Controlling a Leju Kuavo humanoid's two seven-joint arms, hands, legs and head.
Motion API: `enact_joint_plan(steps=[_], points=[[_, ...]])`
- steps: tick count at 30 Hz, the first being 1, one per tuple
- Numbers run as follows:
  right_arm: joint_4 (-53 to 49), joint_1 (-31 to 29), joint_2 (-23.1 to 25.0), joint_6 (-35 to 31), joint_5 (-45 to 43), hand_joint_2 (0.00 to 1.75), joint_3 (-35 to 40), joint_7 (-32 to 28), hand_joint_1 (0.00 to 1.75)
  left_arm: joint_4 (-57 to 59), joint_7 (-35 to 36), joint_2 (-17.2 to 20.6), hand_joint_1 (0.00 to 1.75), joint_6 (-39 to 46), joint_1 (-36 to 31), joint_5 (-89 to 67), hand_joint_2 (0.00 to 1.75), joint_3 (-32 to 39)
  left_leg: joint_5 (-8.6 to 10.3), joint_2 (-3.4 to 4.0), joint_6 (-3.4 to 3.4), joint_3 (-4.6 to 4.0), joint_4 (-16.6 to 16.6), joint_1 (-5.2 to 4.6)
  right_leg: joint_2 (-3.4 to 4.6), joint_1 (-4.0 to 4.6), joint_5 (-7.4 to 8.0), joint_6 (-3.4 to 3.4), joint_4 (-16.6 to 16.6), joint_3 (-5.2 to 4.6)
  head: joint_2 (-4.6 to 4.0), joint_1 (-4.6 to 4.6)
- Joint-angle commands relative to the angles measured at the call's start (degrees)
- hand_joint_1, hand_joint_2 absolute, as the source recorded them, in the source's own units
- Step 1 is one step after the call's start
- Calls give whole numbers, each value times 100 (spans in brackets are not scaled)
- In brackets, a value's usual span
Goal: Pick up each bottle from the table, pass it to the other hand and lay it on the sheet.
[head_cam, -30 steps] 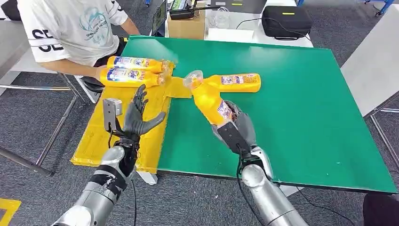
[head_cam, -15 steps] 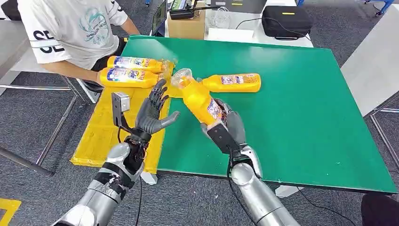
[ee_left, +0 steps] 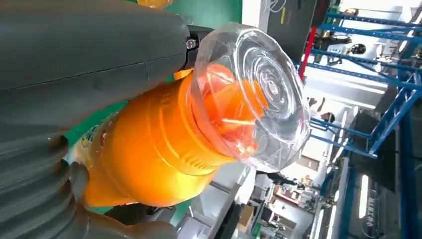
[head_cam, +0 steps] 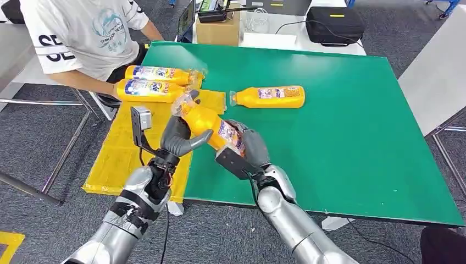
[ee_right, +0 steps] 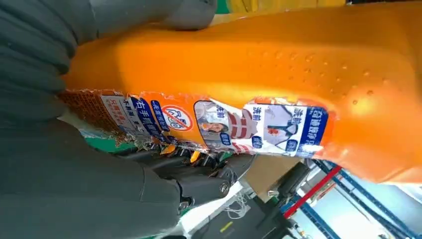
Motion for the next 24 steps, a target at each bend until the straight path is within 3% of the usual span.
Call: enact_joint_plan(steps=[1,7,8,23,24], points=[[878,-547,115,-55,260,175,585,69,175,94,99,170,0,-136,-142,53,175,-213,-18,21,-6,34,3,1,14,3,-13,-11,3,29,0,0],[946,-626,160,-84,342,175,633,97,175,90,150,160,3,-465,-127,342,175,-140,-5,9,-4,13,-3,0,5,1,-3,-6,-2,10,0,0],[946,-635,162,-213,419,175,644,131,175,80,154,148,175,-501,-102,426,175,-91,-12,14,-7,27,0,2,8,4,-9,-10,0,23,-2,0],[791,-592,151,-369,261,175,406,158,175,179,345,137,175,-688,-75,1027,175,207,-13,15,-6,28,0,1,9,2,-10,-10,1,24,0,0],[714,-553,144,-480,223,175,329,173,84,233,368,131,175,-616,-83,1085,175,271,-8,11,-4,20,-2,0,6,1,-6,-7,0,16,0,0]])
